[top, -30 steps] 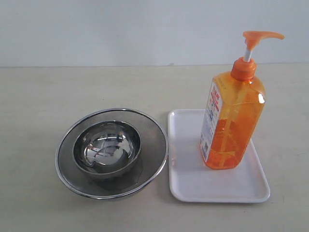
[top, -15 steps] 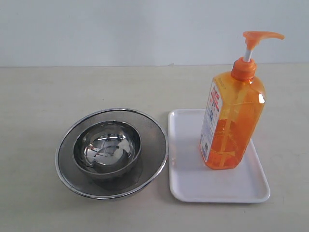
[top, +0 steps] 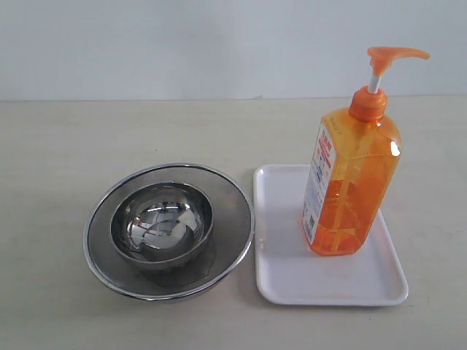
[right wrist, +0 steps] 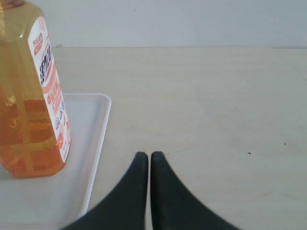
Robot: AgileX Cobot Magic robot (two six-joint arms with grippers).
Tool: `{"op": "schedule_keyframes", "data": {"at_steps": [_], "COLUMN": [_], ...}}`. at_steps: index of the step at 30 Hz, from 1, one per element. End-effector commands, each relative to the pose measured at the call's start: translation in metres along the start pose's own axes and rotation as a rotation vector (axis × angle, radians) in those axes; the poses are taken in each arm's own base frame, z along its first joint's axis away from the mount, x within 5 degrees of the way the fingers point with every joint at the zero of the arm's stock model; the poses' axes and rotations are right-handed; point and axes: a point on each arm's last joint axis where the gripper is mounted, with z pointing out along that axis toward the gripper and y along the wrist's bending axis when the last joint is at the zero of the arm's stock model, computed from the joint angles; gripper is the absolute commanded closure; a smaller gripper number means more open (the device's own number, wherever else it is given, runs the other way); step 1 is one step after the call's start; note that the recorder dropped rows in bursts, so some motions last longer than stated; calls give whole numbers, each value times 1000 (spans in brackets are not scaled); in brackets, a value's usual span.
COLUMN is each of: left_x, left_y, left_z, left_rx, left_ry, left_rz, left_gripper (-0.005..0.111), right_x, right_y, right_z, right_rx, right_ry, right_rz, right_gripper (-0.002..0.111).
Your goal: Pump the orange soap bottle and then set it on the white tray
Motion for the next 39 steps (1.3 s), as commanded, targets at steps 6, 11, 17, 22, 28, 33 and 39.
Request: {"op": "schedule_keyframes", "data": {"at_steps": [6,11,17,22,28,33,39], "left_x": [-6,11,21,25,26,27,31], "left_y": [8,14,15,16,20,21,22], "left_z": [-2,-2,-4,-5,-6,-7,-8], "left_rx": [-95,-119,-125,-135,-209,-223,-229], "left_ry": [-68,109,211,253,256,271,319], "left_rz": [401,380,312,309,206,249,248], "left_gripper": [102,102,102,102,102,102,102], "right_x": [-1,-1,-1,-1,-1,-1,-1], "right_y": [0,0,0,0,0,0,0], "right_z": [0,0,0,0,0,0,0], "right_rx": [2,2,2,3,3,3,3], "right_ry": [-15,-15,-15,-15,-15,-15,-15], "right_rz": [-5,-5,-5,-8,-8,-8,-8], "right_gripper": [108,108,108,108,108,108,108]}}
